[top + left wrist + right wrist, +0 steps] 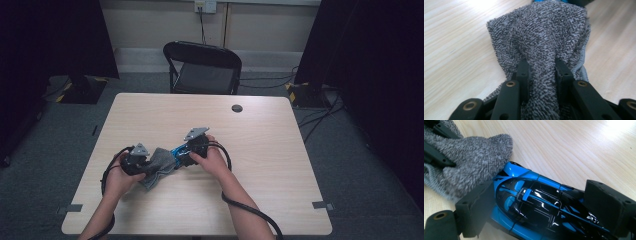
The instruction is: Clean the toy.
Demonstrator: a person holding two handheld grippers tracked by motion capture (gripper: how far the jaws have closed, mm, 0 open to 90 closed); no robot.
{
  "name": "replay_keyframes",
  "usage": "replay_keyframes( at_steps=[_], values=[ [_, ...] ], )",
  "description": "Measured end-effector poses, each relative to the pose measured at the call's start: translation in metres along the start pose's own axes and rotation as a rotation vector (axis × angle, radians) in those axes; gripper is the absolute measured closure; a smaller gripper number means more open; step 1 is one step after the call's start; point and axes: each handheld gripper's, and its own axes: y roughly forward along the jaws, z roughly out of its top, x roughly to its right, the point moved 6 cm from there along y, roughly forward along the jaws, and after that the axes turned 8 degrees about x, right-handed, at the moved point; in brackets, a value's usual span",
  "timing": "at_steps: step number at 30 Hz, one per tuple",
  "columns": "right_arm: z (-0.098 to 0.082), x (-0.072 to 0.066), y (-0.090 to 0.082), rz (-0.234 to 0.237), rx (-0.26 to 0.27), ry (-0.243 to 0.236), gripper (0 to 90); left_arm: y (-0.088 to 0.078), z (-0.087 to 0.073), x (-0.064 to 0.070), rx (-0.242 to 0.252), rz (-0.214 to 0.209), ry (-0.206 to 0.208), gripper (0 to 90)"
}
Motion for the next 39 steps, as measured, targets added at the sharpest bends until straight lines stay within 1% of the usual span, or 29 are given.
replay_keyframes(
  at_steps=[1,2,4,5,6,8,9,17,21,23,25,30,34,36,38,39],
  values=[
    [0.000,0.000,0.000,0.001,0.000,0.000,10.4,0.001,0.000,0.002,-0.002,-0.014,0.000,70.6],
    [0.000,0.000,0.000,0.001,0.000,0.000,10.4,0.001,0.000,0.002,-0.002,-0.014,0.000,70.6],
    [0.000,0.000,0.000,0.001,0.002,-0.001,10.4,0.001,0.001,0.006,-0.005,-0.032,0.003,70.6],
    [0.000,0.000,0.000,0.001,0.001,-0.001,10.4,0.001,0.002,0.010,-0.012,-0.049,0.007,70.6],
    [0.000,0.000,0.000,0.001,0.001,-0.001,10.4,0.001,0.002,0.010,-0.012,-0.049,0.007,70.6],
    [0.000,0.000,0.000,0.000,0.000,0.000,10.4,0.002,0.002,0.015,-0.015,-0.062,0.004,70.7],
    [0.000,0.000,0.000,0.001,0.001,-0.002,10.4,0.003,0.002,0.018,-0.015,-0.066,0.010,70.6],
    [0.000,0.000,0.000,0.000,0.002,-0.002,10.4,0.005,0.004,0.033,-0.033,-0.101,0.023,70.6],
    [0.000,0.000,0.000,0.000,0.003,-0.002,10.4,0.008,0.007,0.046,-0.040,-0.138,0.026,70.7],
    [0.000,0.000,0.000,0.000,0.003,-0.003,10.5,0.009,0.008,0.052,-0.043,-0.151,0.032,70.7],
    [0.000,0.000,0.000,0.000,0.005,-0.002,10.4,0.011,0.010,0.058,-0.048,-0.172,0.037,70.7],
    [-0.001,0.000,0.000,-0.003,0.009,-0.001,10.5,0.016,0.013,0.073,-0.042,-0.221,0.047,70.5],
    [-0.001,0.000,-0.001,-0.004,0.021,-0.001,10.4,0.019,0.017,0.085,-0.045,-0.251,0.069,70.6],
    [-0.002,0.000,-0.001,-0.003,0.023,0.000,10.4,0.019,0.018,0.088,-0.050,-0.262,0.070,70.7],
    [-0.002,0.000,-0.001,-0.005,0.028,0.003,10.4,0.015,0.021,0.089,-0.050,-0.275,0.063,70.8],
    [-0.002,0.000,-0.001,-0.004,0.029,0.001,10.4,0.010,0.022,0.088,-0.049,-0.276,0.066,70.8]
  ],
)
